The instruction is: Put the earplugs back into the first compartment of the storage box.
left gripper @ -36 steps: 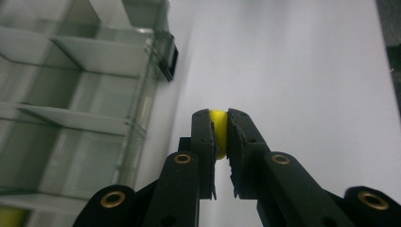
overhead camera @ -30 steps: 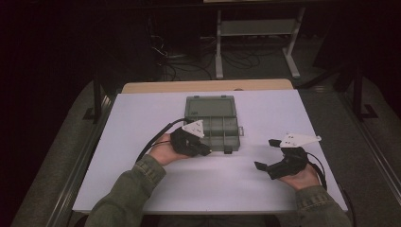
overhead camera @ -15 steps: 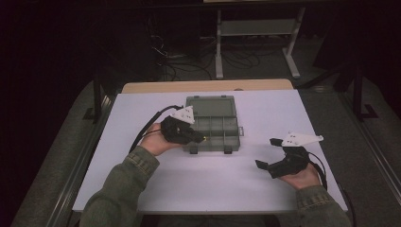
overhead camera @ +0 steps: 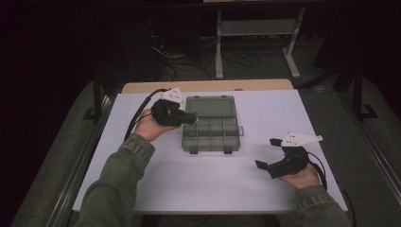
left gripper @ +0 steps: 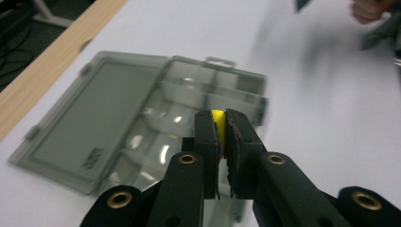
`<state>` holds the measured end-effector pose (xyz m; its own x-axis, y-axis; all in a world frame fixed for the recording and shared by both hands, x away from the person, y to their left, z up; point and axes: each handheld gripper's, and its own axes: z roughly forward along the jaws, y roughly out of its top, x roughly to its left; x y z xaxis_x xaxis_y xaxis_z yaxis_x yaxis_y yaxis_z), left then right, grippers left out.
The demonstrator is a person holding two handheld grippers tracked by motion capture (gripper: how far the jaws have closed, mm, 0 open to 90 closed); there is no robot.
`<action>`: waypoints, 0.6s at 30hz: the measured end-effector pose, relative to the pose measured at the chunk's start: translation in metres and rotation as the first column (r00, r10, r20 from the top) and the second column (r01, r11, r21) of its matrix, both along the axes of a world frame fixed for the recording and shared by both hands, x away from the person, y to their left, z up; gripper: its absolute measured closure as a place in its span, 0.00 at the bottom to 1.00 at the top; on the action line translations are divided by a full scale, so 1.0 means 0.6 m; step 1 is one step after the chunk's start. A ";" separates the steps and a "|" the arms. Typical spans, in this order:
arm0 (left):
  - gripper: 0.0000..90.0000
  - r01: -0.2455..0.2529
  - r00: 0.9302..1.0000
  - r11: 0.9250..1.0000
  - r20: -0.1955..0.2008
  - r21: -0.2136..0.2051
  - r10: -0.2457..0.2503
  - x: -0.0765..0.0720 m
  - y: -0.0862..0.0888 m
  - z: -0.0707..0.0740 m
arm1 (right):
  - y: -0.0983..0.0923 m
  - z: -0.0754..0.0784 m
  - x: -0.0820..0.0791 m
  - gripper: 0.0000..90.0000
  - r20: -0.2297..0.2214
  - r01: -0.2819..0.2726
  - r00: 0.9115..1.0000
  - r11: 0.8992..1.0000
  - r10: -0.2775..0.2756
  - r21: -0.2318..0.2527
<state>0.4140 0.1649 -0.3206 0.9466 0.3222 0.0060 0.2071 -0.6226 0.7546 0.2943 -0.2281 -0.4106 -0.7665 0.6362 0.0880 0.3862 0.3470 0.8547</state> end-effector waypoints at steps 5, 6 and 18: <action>0.94 -0.059 0.998 0.998 -0.022 -0.005 0.059 0.028 0.013 -0.018 | -0.001 -0.001 0.001 0.00 -0.004 -0.001 1.000 1.000 0.001 0.000; 0.94 -0.063 0.998 0.998 -0.027 -0.007 0.062 0.032 0.014 -0.021 | 0.000 -0.001 0.001 0.00 -0.005 0.000 1.000 1.000 0.000 0.001; 0.94 -0.088 0.992 0.995 -0.087 0.049 0.092 0.073 0.003 -0.076 | -0.002 -0.002 -0.002 0.00 -0.006 0.001 1.000 1.000 -0.001 0.000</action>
<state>0.4577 0.1665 -0.3665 0.9114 0.4070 -0.0605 0.3285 -0.6312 0.7026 0.2932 -0.2293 -0.4117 -0.7651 0.6373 0.0925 0.3920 0.3469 0.8521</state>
